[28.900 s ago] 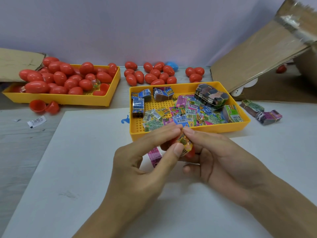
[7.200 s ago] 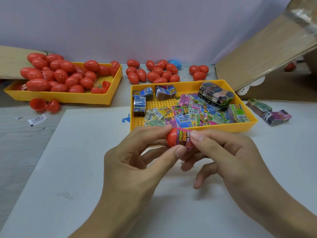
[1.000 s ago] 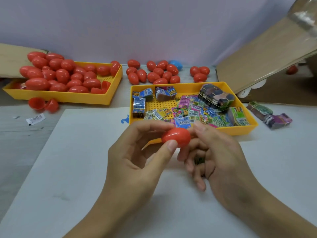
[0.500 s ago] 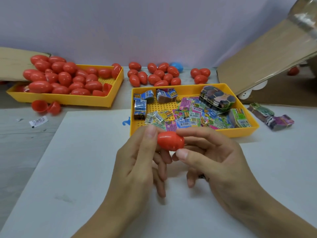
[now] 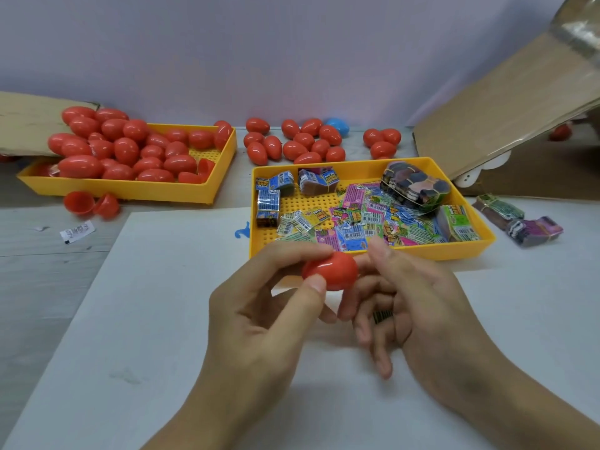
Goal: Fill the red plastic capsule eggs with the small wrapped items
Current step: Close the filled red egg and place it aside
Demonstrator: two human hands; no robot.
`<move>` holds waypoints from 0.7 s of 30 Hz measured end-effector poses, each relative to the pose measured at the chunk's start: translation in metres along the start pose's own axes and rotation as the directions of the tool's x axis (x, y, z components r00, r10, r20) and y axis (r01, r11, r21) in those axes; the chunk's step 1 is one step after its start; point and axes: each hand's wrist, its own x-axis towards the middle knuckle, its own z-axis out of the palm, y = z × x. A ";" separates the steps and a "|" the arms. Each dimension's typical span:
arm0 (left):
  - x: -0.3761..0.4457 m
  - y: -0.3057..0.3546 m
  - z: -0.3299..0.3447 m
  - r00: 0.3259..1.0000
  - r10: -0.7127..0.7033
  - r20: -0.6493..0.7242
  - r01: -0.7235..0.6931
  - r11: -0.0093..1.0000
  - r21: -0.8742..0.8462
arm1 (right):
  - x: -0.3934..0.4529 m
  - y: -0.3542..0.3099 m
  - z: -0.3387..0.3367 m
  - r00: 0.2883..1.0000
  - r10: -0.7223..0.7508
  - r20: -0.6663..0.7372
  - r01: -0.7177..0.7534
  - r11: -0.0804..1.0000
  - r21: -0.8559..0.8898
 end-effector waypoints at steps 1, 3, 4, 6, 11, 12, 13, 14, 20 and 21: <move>0.000 0.000 0.000 0.999 0.015 0.028 -0.016 1.000 0.012 | 0.000 0.000 0.001 1.000 -0.014 0.002 0.014 1.000 -0.025; -0.001 -0.002 0.000 0.997 0.025 0.070 -0.026 0.999 0.023 | -0.001 0.002 0.000 0.998 -0.059 0.008 0.059 0.998 -0.029; 0.000 -0.003 0.000 0.997 0.022 0.075 -0.024 1.000 0.018 | -0.002 0.002 0.000 0.997 -0.080 0.011 0.080 0.997 -0.022; -0.001 -0.006 0.000 0.998 0.022 0.051 -0.022 1.000 0.005 | -0.003 0.002 -0.001 0.994 -0.108 0.023 0.108 0.994 -0.008; 0.001 -0.004 -0.002 0.984 -0.151 -0.090 0.148 0.988 -0.044 | -0.004 0.005 0.000 0.989 -0.145 0.003 0.145 0.989 -0.023; 0.001 -0.004 -0.002 0.979 -0.184 -0.082 0.181 0.982 -0.049 | -0.004 0.006 0.000 0.988 -0.152 -0.004 0.151 0.988 -0.040; 0.002 -0.005 -0.003 0.976 -0.209 -0.065 0.206 0.977 -0.049 | -0.004 0.007 0.000 0.987 -0.161 -0.009 0.160 0.985 -0.063; 0.003 -0.004 -0.003 0.973 -0.228 -0.041 0.226 0.973 -0.047 | -0.004 0.007 0.000 0.985 -0.171 -0.010 0.170 0.982 -0.087; 0.004 -0.001 0.000 0.976 -0.212 -0.054 0.211 0.977 -0.029 | -0.004 0.009 0.000 0.978 -0.208 0.033 0.210 0.970 -0.123; 0.003 -0.001 0.001 0.980 -0.188 -0.063 0.186 0.982 -0.027 | -0.004 0.009 -0.001 0.980 -0.195 0.031 0.197 0.976 -0.098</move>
